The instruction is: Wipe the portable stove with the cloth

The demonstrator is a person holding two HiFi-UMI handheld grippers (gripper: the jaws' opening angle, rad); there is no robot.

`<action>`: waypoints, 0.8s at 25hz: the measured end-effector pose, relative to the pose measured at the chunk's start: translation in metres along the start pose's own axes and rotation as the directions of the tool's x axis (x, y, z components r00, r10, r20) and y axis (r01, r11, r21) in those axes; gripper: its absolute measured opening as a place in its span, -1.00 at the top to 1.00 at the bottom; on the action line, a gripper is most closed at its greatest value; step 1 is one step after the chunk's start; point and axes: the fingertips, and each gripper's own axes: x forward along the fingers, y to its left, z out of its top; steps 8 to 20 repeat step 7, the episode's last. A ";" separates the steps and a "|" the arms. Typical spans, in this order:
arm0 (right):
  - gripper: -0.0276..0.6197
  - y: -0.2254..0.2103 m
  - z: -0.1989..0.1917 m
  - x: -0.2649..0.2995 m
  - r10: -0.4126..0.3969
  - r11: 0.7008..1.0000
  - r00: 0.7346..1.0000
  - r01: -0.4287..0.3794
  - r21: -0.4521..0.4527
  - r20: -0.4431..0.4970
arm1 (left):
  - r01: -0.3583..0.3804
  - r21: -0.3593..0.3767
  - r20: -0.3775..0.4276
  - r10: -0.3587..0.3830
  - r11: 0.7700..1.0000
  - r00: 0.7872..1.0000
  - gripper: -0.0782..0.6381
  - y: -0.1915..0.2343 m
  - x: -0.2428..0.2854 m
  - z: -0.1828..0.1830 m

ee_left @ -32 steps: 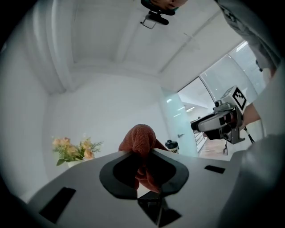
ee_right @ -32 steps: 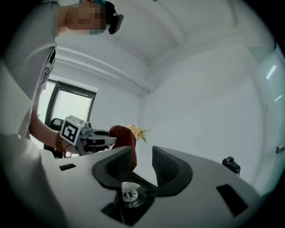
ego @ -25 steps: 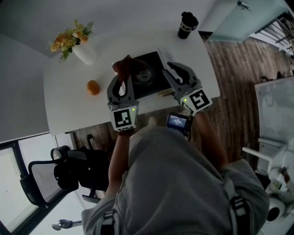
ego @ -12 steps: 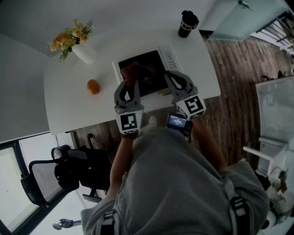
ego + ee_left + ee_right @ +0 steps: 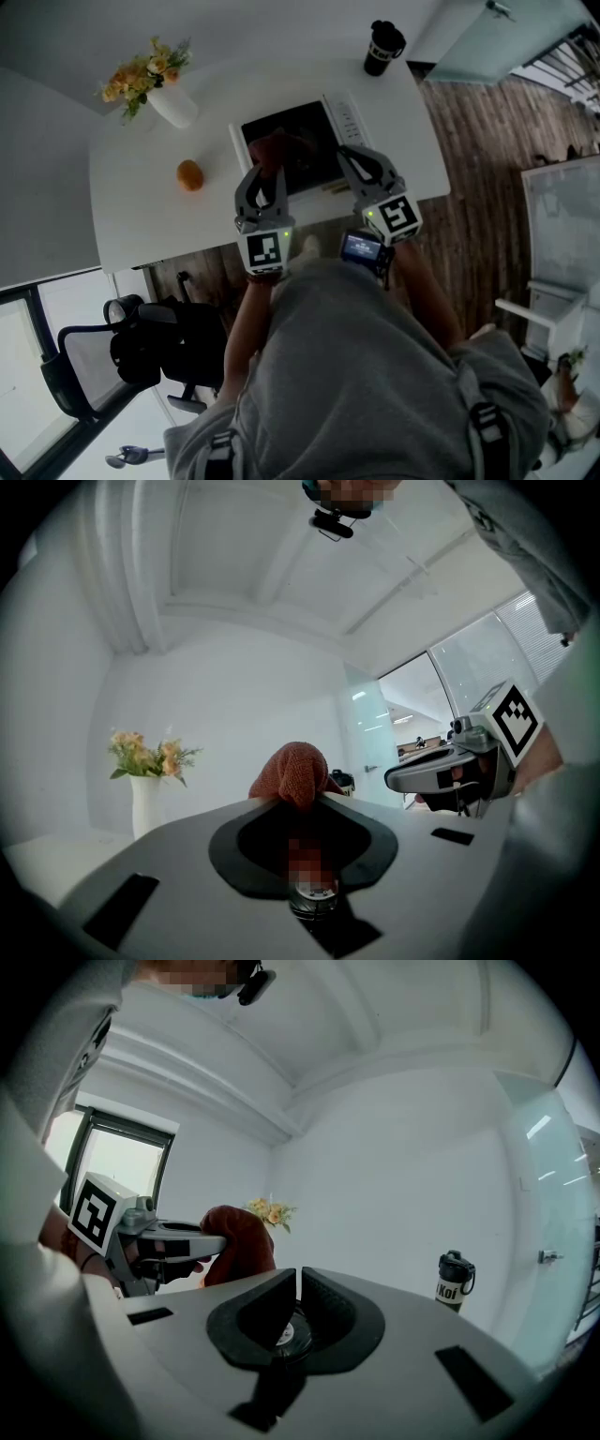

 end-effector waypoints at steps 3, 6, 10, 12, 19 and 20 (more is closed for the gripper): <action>0.81 -0.001 -0.002 -0.002 -0.004 1.000 1.000 0.004 0.005 -0.002 | 0.007 0.007 0.003 -0.007 1.000 1.000 0.56 -0.001 -0.003 -0.001; 0.81 -0.002 -0.004 -0.004 -0.004 1.000 1.000 0.004 0.007 -0.006 | 0.015 0.015 -0.006 -0.015 1.000 1.000 0.56 -0.003 -0.005 -0.004; 0.81 -0.003 -0.005 -0.005 -0.004 1.000 1.000 0.004 0.007 -0.007 | 0.018 0.018 -0.009 -0.018 1.000 1.000 0.56 -0.004 -0.005 -0.006; 0.81 -0.003 -0.005 -0.005 -0.004 1.000 1.000 0.004 0.007 -0.007 | 0.018 0.018 -0.009 -0.018 1.000 1.000 0.56 -0.004 -0.005 -0.006; 0.81 -0.003 -0.005 -0.005 -0.004 1.000 1.000 0.004 0.007 -0.007 | 0.018 0.018 -0.009 -0.018 1.000 1.000 0.56 -0.004 -0.005 -0.006; 0.81 -0.003 -0.005 -0.005 -0.004 1.000 1.000 0.004 0.007 -0.007 | 0.018 0.018 -0.009 -0.018 1.000 1.000 0.56 -0.004 -0.005 -0.006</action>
